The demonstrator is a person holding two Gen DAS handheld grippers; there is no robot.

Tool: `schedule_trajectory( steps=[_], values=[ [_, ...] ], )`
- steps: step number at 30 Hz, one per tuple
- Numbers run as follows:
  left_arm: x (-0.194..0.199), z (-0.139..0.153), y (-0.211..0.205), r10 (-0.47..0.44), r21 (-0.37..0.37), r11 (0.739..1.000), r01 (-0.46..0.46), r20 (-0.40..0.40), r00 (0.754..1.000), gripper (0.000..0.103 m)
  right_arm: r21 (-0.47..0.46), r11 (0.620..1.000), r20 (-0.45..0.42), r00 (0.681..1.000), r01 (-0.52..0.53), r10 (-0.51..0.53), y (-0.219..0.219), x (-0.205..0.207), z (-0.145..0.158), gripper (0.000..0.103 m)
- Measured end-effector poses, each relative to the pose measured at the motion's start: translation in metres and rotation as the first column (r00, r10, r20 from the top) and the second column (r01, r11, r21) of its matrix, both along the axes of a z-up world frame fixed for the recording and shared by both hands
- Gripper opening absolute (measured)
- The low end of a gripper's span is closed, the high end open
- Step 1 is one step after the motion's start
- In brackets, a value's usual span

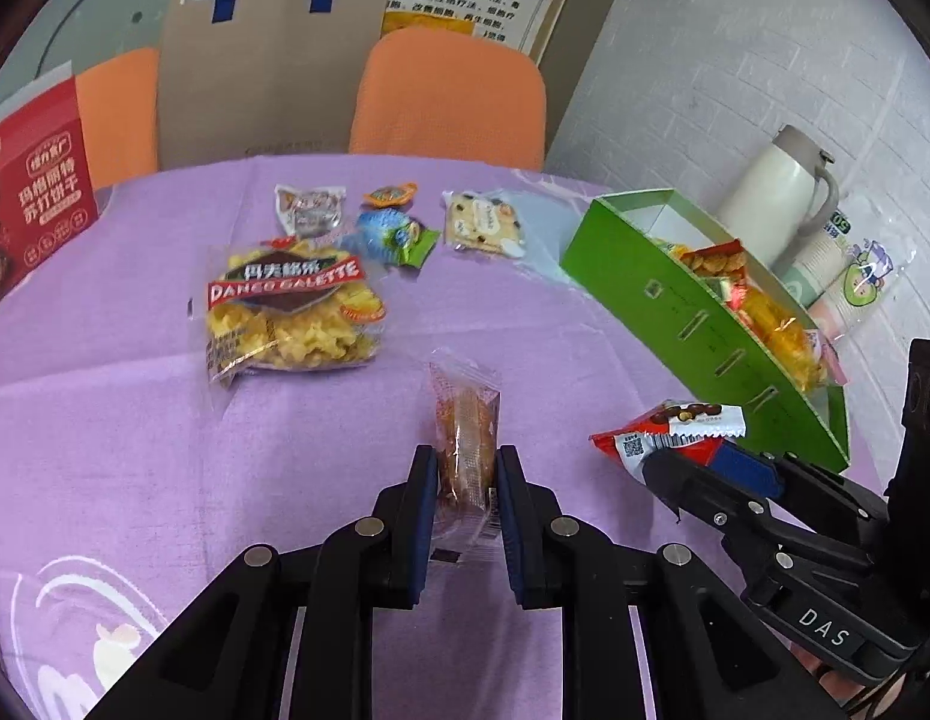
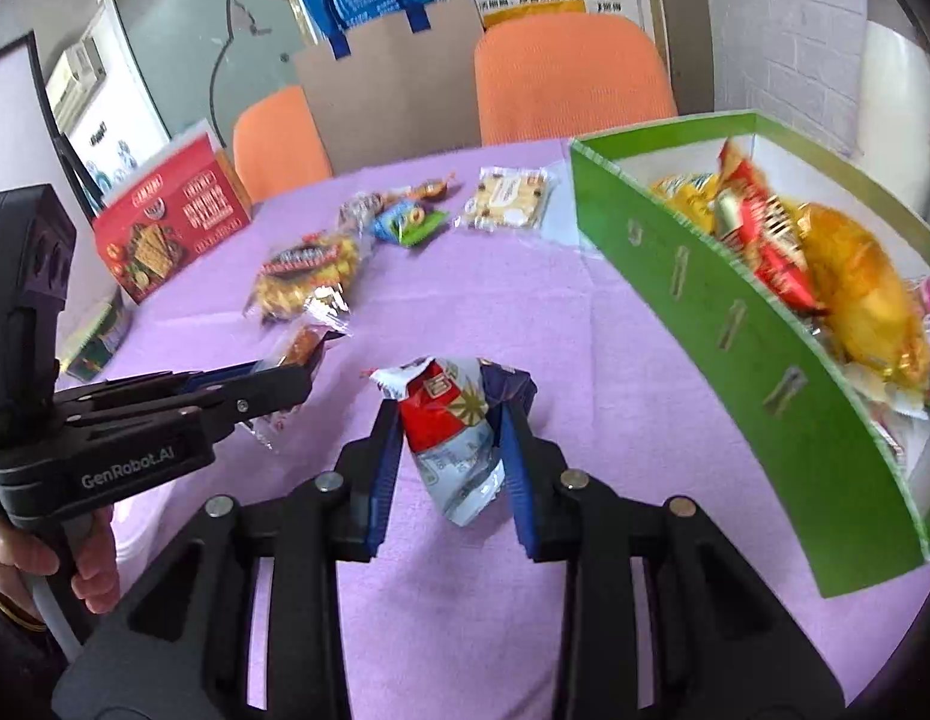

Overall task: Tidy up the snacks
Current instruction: 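Drop the candy packet and clear snack into the green box, opening both grippers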

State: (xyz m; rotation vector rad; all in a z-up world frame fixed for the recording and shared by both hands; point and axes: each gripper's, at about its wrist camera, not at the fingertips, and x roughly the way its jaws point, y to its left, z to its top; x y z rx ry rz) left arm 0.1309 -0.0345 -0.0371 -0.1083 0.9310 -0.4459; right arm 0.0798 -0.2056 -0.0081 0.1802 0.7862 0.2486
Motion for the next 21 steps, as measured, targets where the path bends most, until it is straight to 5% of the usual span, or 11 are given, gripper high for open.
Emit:
schedule_trajectory(
  steps=[10, 21],
  values=[
    [-0.021, 0.083, -0.084, -0.202, 0.007, 0.979, 0.205, 0.183, 0.962, 0.019, 0.039, 0.977, 0.176, 0.961, 0.21, -0.214, -0.087, -0.042, 0.056, 0.035],
    [0.006, 0.094, -0.199, -0.33, 0.032, 0.943, 0.33, 0.185, 0.926, 0.019, 0.034, 0.912, 0.179, 0.895, 0.41, -0.409, -0.176, -0.041, 0.058, 0.035]
  ],
)
